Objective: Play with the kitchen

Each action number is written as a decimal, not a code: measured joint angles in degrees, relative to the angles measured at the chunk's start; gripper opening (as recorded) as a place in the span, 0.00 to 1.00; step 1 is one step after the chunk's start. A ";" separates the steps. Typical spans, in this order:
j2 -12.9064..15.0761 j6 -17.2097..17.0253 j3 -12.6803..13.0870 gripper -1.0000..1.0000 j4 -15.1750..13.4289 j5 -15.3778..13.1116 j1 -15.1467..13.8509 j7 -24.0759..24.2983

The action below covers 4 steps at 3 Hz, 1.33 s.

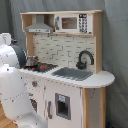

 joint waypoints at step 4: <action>-2.49 9.65 0.00 1.00 5.02 20.44 -7.91 1.05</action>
